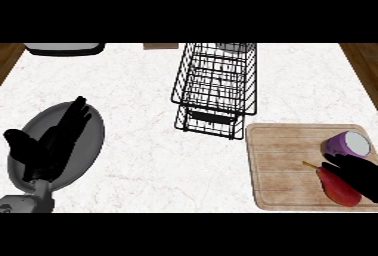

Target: Pick the pear from the cutting board and place it in the tiered basket

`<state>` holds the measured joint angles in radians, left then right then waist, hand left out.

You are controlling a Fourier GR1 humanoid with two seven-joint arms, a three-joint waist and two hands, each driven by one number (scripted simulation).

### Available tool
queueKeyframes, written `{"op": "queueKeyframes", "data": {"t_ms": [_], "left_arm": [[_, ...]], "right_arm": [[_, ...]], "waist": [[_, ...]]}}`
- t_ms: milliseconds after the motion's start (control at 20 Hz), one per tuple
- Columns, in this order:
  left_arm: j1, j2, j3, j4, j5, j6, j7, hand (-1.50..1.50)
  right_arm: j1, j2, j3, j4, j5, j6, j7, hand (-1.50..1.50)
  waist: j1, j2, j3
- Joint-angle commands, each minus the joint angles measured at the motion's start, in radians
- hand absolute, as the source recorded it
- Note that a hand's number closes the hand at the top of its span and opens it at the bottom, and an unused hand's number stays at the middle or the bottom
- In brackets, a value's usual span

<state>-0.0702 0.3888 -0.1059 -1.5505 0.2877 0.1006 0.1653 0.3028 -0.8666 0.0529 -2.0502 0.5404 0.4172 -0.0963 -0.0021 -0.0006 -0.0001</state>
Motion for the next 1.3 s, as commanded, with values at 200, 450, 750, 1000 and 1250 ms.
{"op": "queueKeyframes", "data": {"t_ms": [200,450,750,1000,1250], "left_arm": [[0.005,-0.021,0.032,0.010,-0.044,-0.038,0.002,0.00],[0.035,-0.057,0.051,0.005,-0.060,-0.058,-0.023,0.00],[-0.002,-0.100,0.063,0.044,-0.087,-0.065,-0.028,0.00],[0.061,-0.084,0.078,-0.032,-0.085,-0.103,-0.010,0.00],[-0.018,-0.046,0.149,0.044,-0.049,-0.153,0.027,0.00]], "right_arm": [[-0.110,0.157,0.094,0.204,0.215,-0.060,-0.030,-1.50],[-0.107,0.195,0.033,0.261,0.274,-0.131,-0.104,-1.50],[-0.194,0.215,-0.017,0.386,0.328,-0.170,-0.194,-1.50],[-0.170,0.214,0.040,0.440,0.423,-0.126,-0.195,1.50],[-0.260,0.230,0.093,0.533,0.506,-0.126,-0.232,1.50]], "waist": [[0.004,0.001,0.000],[0.001,0.000,0.000],[0.003,0.001,0.000],[0.005,0.000,0.000],[0.006,0.002,0.000]]}}
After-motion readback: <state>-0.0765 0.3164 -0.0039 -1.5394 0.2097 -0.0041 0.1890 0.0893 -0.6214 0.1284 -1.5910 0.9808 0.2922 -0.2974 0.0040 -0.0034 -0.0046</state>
